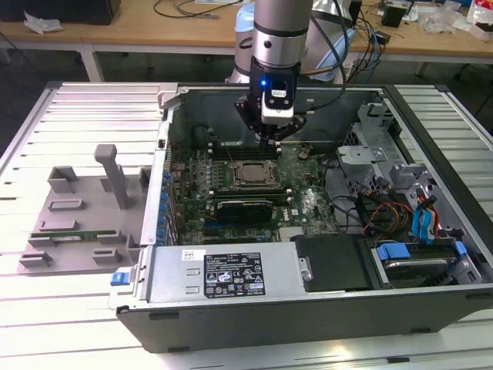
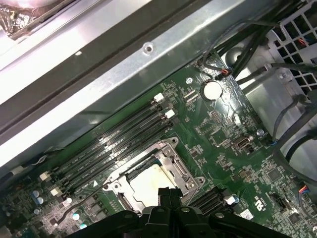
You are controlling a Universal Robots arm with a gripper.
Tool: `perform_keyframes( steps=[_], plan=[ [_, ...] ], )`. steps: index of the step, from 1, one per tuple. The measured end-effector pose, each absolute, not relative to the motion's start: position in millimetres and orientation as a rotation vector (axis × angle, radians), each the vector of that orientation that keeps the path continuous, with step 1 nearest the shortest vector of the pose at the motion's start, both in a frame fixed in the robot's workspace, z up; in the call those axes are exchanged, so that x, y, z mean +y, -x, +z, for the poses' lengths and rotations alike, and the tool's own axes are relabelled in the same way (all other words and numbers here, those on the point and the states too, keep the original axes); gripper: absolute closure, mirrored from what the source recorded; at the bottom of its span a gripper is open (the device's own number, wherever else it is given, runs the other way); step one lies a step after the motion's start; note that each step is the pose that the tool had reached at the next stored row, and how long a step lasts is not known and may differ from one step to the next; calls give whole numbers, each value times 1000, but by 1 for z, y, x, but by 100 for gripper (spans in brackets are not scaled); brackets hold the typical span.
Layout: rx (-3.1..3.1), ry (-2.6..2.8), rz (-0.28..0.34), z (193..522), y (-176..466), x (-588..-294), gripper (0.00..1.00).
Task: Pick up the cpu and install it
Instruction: 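Install the first cpu locking lever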
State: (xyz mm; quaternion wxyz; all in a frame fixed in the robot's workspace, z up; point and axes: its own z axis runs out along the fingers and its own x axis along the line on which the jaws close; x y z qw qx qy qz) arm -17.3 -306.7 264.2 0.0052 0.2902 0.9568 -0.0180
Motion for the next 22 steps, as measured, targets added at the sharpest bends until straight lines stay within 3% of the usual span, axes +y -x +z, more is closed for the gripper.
perform_keyframes(
  steps=[22],
  plan=[
    [3066, -617, -54, 264, 17, -307, 89]
  ],
)
